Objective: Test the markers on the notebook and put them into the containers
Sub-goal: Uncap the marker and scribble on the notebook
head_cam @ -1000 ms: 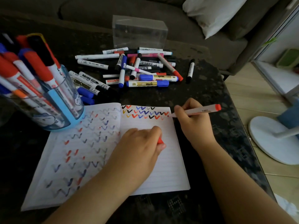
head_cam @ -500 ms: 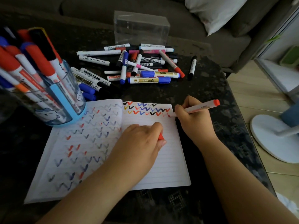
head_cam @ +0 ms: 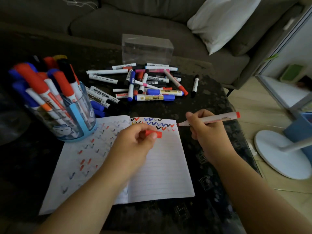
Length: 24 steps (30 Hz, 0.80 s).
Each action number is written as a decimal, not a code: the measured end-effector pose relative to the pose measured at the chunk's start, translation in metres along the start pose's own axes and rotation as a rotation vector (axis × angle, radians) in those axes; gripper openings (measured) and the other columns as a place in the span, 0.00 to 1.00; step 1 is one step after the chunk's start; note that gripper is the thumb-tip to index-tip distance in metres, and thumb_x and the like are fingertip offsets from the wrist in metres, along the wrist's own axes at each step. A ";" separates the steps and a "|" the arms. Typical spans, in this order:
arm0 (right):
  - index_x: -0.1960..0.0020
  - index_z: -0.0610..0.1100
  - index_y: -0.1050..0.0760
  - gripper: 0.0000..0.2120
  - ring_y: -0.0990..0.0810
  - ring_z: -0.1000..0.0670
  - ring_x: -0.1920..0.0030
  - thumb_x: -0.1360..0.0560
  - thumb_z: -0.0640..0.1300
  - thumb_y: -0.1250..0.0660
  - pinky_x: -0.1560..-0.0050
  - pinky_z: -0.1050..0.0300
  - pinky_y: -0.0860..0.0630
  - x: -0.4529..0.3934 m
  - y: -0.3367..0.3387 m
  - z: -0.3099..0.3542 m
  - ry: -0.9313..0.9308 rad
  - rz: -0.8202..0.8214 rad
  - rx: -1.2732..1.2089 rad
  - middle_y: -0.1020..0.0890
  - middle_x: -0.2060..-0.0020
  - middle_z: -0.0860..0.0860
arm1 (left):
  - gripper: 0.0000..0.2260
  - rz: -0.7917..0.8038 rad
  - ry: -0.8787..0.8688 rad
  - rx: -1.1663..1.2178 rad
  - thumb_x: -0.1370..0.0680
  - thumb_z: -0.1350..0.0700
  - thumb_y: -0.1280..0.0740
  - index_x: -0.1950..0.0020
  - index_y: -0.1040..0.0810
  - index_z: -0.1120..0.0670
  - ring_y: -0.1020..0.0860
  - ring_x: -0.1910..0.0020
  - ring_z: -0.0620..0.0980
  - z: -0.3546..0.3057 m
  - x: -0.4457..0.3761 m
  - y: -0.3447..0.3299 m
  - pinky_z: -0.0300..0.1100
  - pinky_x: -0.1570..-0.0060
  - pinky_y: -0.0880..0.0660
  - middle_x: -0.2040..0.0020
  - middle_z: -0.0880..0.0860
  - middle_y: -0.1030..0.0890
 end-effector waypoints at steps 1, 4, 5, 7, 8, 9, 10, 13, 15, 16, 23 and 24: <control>0.62 0.44 0.28 0.09 0.33 0.55 0.75 0.27 0.47 0.32 0.71 0.59 0.35 0.008 -0.003 0.009 0.024 0.046 -0.043 0.27 0.76 0.52 | 0.07 0.005 0.071 0.111 0.24 0.61 0.34 0.53 0.20 0.50 0.20 0.61 0.44 0.003 0.000 0.002 0.39 0.54 0.22 0.63 0.48 0.18; 0.61 0.41 0.26 0.12 0.34 0.54 0.73 0.28 0.49 0.34 0.72 0.61 0.37 0.034 -0.010 0.027 0.057 0.120 -0.135 0.28 0.76 0.51 | 0.07 0.062 0.210 0.416 0.23 0.66 0.37 0.50 0.19 0.59 0.20 0.64 0.45 0.002 0.004 0.002 0.37 0.60 0.21 0.64 0.52 0.18; 0.61 0.40 0.26 0.12 0.34 0.54 0.74 0.25 0.48 0.36 0.72 0.62 0.36 0.042 -0.012 0.029 0.056 0.117 -0.155 0.28 0.76 0.51 | 0.08 0.076 0.228 0.460 0.24 0.66 0.37 0.51 0.19 0.59 0.19 0.63 0.46 0.002 0.007 0.004 0.37 0.60 0.21 0.64 0.53 0.18; 0.62 0.39 0.26 0.13 0.34 0.54 0.74 0.21 0.43 0.41 0.72 0.61 0.36 0.056 -0.012 0.027 0.050 0.074 -0.217 0.28 0.77 0.50 | 0.08 0.107 0.237 0.490 0.24 0.65 0.37 0.52 0.19 0.58 0.19 0.63 0.47 0.002 0.012 0.006 0.39 0.60 0.22 0.64 0.53 0.18; 0.63 0.40 0.28 0.13 0.34 0.55 0.75 0.21 0.42 0.41 0.71 0.61 0.36 0.061 -0.012 0.025 0.045 0.043 -0.247 0.28 0.77 0.51 | 0.08 0.122 0.234 0.497 0.24 0.65 0.37 0.53 0.19 0.58 0.19 0.63 0.47 0.001 0.014 0.007 0.39 0.60 0.22 0.64 0.53 0.18; 0.65 0.41 0.29 0.13 0.34 0.56 0.76 0.21 0.41 0.41 0.71 0.61 0.36 0.064 -0.013 0.023 0.043 0.019 -0.268 0.29 0.78 0.52 | 0.08 0.134 0.229 0.508 0.24 0.65 0.37 0.52 0.19 0.58 0.20 0.63 0.47 0.000 0.016 0.008 0.40 0.60 0.22 0.65 0.53 0.18; 0.66 0.41 0.30 0.14 0.34 0.56 0.76 0.22 0.41 0.40 0.71 0.61 0.37 0.065 -0.015 0.022 0.047 0.010 -0.280 0.30 0.78 0.52 | 0.08 0.143 0.225 0.524 0.24 0.65 0.37 0.52 0.19 0.59 0.20 0.64 0.47 -0.002 0.018 0.009 0.40 0.60 0.23 0.65 0.53 0.18; 0.68 0.43 0.31 0.14 0.36 0.55 0.75 0.23 0.40 0.38 0.72 0.61 0.38 0.062 -0.023 0.028 0.091 0.025 -0.309 0.33 0.78 0.51 | 0.07 0.145 0.222 0.551 0.25 0.64 0.37 0.53 0.19 0.59 0.20 0.65 0.47 -0.003 0.019 0.012 0.40 0.61 0.22 0.66 0.53 0.19; 0.69 0.44 0.31 0.15 0.37 0.54 0.75 0.23 0.40 0.37 0.73 0.62 0.38 0.058 -0.028 0.033 0.125 0.040 -0.317 0.33 0.77 0.51 | 0.07 0.144 0.209 0.548 0.25 0.63 0.37 0.54 0.19 0.58 0.20 0.65 0.47 -0.004 0.019 0.015 0.40 0.61 0.22 0.66 0.53 0.18; 0.69 0.44 0.32 0.15 0.37 0.54 0.75 0.23 0.40 0.37 0.73 0.62 0.38 0.056 -0.031 0.034 0.135 0.048 -0.314 0.33 0.77 0.51 | 0.07 0.143 0.206 0.552 0.25 0.63 0.37 0.54 0.19 0.58 0.20 0.65 0.47 -0.004 0.019 0.016 0.40 0.61 0.22 0.66 0.53 0.18; 0.65 0.41 0.30 0.12 0.34 0.56 0.75 0.24 0.41 0.35 0.73 0.63 0.35 0.053 -0.049 0.032 0.170 0.118 -0.186 0.31 0.78 0.52 | 0.07 0.182 0.165 0.525 0.24 0.63 0.38 0.52 0.20 0.59 0.20 0.66 0.46 -0.010 0.022 0.012 0.39 0.61 0.21 0.66 0.53 0.18; 0.65 0.42 0.30 0.11 0.33 0.56 0.75 0.24 0.41 0.35 0.72 0.63 0.34 0.054 -0.051 0.031 0.163 0.130 -0.176 0.30 0.78 0.53 | 0.07 0.181 0.145 0.465 0.23 0.63 0.38 0.51 0.20 0.58 0.19 0.65 0.46 -0.011 0.023 0.014 0.38 0.60 0.21 0.66 0.52 0.18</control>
Point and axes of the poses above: each hand's wrist, its own x-axis away from the middle knuckle, its own y-axis out of the back of the hand, z = x × y, the point moved 7 cm from there along -x, towards the middle knuckle
